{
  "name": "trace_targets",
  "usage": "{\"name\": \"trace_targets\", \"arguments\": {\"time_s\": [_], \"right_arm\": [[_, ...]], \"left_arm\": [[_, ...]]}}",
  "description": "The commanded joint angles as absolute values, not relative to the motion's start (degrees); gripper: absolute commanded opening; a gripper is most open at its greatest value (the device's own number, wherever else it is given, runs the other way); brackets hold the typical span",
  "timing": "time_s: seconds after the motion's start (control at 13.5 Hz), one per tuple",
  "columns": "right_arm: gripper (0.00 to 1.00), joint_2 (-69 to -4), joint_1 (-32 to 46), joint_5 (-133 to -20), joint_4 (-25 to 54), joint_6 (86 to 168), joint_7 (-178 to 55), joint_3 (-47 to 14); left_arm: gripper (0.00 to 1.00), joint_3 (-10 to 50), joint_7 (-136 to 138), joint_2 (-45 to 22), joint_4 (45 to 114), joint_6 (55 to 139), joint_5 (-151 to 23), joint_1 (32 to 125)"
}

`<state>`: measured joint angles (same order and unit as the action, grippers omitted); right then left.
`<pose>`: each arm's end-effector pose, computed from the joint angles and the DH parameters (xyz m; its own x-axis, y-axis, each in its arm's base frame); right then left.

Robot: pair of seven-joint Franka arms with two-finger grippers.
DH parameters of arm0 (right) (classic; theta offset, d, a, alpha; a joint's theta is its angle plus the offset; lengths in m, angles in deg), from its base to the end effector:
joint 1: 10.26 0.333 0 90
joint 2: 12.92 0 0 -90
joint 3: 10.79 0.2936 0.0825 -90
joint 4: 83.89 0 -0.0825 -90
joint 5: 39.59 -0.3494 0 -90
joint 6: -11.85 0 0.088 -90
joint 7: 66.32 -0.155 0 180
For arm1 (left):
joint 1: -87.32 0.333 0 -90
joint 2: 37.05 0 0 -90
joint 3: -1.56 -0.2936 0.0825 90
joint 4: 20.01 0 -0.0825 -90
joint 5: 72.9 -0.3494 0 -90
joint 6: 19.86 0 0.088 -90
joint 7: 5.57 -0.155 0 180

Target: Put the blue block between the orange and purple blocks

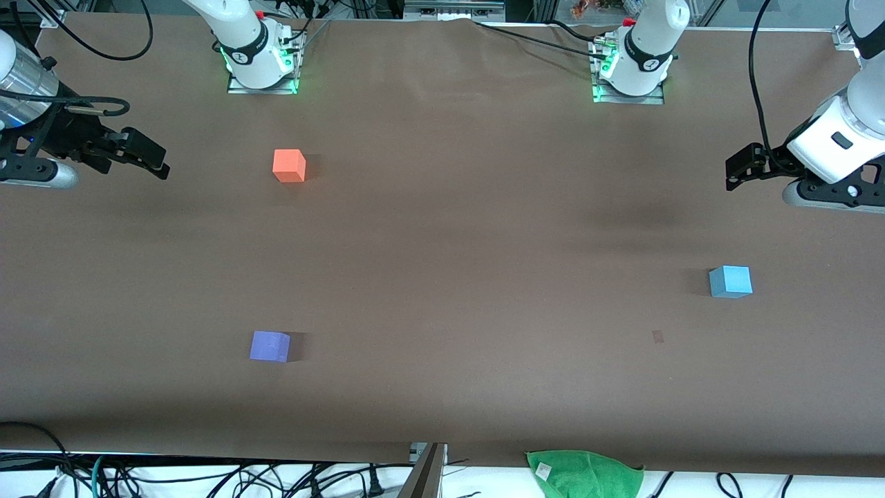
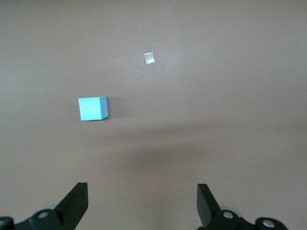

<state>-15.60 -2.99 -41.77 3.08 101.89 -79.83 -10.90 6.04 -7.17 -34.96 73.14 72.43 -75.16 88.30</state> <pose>0.5292 0.0724 0.5528 0.9939 -0.1105 -0.0022 -0.1105 -0.9931 -0.0385 0.5279 -0.0258 0.5145 0.9945 -0.0905 -0.0524 -0.0924 -0.9951 -0.0350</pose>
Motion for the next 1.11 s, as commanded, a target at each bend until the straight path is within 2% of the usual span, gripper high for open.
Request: {"name": "trace_targets", "arguments": {"time_s": [0.0,0.59,0.89,1.04], "right_arm": [[1.00,-15.8,-3.4,-42.7,2.1,101.6,-79.5,-10.9],[1.00,-15.6,-3.3,-42.7,2.1,101.0,-79.6,-10.5],[1.00,-15.7,-3.2,-42.7,2.1,101.0,-79.6,-10.5],[1.00,-15.6,-3.1,-42.7,2.1,100.9,-79.6,-10.4]], "left_arm": [[1.00,5.8,-8.3,-33.9,71.3,71.5,-73.8,88.2],[1.00,5.7,-8.5,-32.2,71.3,71.5,-74.6,88.4],[1.00,4.7,-10.4,-27.8,71.5,72.7,-74.7,92.7],[1.00,4.7,-10.4,-24.2,71.9,77.4,-76.0,94.5]]}}
